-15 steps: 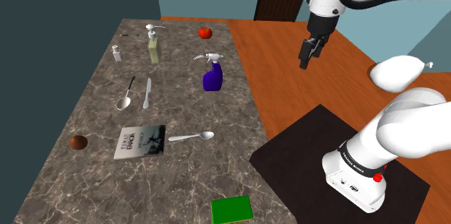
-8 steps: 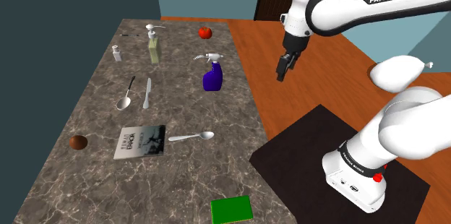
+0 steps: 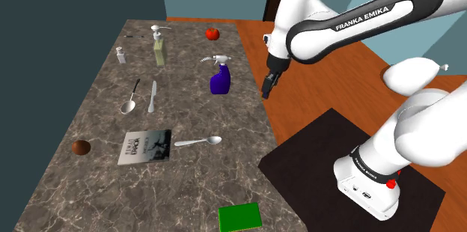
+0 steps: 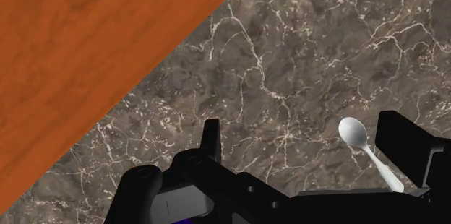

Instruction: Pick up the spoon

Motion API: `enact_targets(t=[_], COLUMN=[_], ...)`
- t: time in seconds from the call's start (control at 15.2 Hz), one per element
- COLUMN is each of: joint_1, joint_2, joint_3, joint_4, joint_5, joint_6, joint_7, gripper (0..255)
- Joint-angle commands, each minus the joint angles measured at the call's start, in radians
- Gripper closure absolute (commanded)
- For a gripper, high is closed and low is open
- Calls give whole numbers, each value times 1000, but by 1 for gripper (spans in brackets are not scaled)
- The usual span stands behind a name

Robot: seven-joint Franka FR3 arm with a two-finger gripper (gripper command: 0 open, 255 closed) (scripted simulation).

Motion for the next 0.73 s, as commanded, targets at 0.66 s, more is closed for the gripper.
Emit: enact_targets(t=[0.66], joint_1=[84], joint_2=[437], joint_3=[72], joint_4=[158], joint_5=[41], joint_6=[367], joint_7=[-97], gripper=[0])
